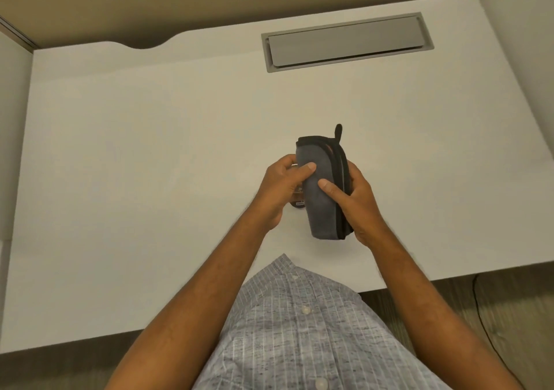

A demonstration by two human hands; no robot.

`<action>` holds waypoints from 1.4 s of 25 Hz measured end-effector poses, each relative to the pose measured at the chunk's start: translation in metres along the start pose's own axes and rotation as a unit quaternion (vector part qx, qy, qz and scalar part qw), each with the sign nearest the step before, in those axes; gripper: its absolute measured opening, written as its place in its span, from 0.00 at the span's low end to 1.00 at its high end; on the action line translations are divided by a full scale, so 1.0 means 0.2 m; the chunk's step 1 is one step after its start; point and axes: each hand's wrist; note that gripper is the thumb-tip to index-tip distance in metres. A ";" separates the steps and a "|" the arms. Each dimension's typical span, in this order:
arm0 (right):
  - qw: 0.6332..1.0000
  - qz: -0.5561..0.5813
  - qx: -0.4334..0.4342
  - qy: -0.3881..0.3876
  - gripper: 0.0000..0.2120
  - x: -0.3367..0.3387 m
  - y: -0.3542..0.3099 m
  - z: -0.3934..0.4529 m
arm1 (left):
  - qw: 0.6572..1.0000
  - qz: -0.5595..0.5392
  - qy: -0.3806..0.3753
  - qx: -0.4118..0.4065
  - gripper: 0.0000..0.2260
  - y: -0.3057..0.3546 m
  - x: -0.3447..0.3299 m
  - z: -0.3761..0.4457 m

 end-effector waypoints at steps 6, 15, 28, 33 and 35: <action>0.989 -0.111 0.018 0.094 0.21 0.05 0.05 0.07 | 0.952 0.272 0.135 -0.029 0.19 -0.21 0.26 0.15; 0.964 -0.265 0.008 0.012 0.25 -0.13 0.12 0.25 | 0.820 0.564 0.055 -0.084 0.57 -0.41 0.25 0.30; 0.913 -0.402 0.031 -0.061 0.25 -0.13 0.25 0.03 | 0.823 0.552 0.046 -0.123 0.46 -0.44 0.28 0.36; 0.908 -0.416 0.017 -0.056 0.23 -0.12 0.34 -0.19 | 0.823 0.553 0.047 -0.118 0.46 -0.44 0.28 0.38; 0.915 -0.401 0.018 -0.043 0.22 -0.14 0.32 -0.16 | 0.824 0.553 0.043 -0.119 0.47 -0.44 0.28 0.39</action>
Point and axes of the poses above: each hand's wrist, its own z-axis towards the middle knuckle, its own x-axis out of the back of the hand, y = z × x, and after that the axes turned 4 degrees about x, right-handed
